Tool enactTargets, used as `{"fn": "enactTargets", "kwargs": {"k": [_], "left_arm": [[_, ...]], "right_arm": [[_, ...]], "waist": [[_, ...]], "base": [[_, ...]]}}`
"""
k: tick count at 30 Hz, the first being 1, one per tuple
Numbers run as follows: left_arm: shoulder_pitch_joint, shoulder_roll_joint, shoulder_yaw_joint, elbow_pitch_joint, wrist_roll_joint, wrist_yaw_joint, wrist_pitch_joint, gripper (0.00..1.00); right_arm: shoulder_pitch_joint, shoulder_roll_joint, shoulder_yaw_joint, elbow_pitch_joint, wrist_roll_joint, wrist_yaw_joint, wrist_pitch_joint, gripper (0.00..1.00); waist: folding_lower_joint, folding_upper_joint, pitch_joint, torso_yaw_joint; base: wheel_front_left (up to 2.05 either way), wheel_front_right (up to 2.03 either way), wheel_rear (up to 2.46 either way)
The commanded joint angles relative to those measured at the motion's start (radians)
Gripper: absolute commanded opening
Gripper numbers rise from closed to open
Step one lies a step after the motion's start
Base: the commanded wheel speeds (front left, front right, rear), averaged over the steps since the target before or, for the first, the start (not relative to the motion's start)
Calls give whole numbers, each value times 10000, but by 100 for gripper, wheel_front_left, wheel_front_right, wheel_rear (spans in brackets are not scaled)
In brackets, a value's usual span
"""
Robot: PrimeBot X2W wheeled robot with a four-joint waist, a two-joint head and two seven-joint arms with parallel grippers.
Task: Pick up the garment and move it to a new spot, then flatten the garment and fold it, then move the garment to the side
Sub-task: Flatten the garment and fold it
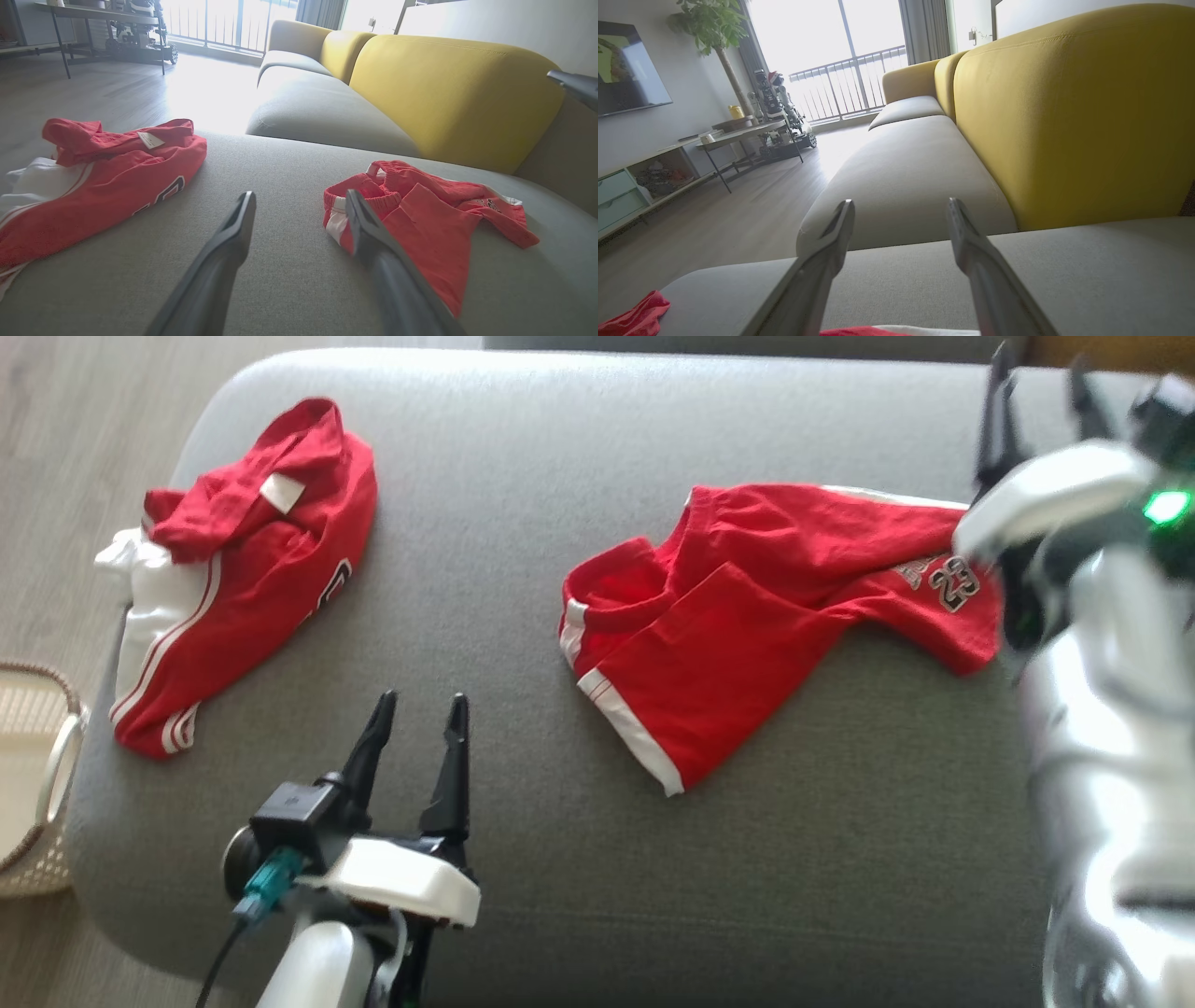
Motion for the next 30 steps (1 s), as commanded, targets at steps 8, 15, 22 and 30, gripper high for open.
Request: {"fn": "enactTargets", "kwargs": {"k": [8, 15, 22, 30], "left_arm": [[363, 22, 824, -491, 94, 112, -122, 100], [730, 22, 974, -516, 54, 142, -122, 100], [892, 22, 949, -446, 85, 120, -122, 100], [774, 22, 821, -463, 137, 47, -122, 100]], "right_arm": [[3764, 181, 2740, -4148, 1581, -2, -92, 100], [6272, 182, 2890, -5960, 1300, -2, -92, 100], [6909, 182, 3035, -6433, 1322, -2, -93, 100], [6669, 183, 4747, -6445, 1227, -2, 68, 100]], "waist": [[0, -1, -655, -484], [0, -1, -975, -622], [0, -1, -1127, -621], [0, -1, -912, -259]], "base": [[0, 0, 0], [0, 0, 0], [0, 0, 0], [0, 0, 0]]}}
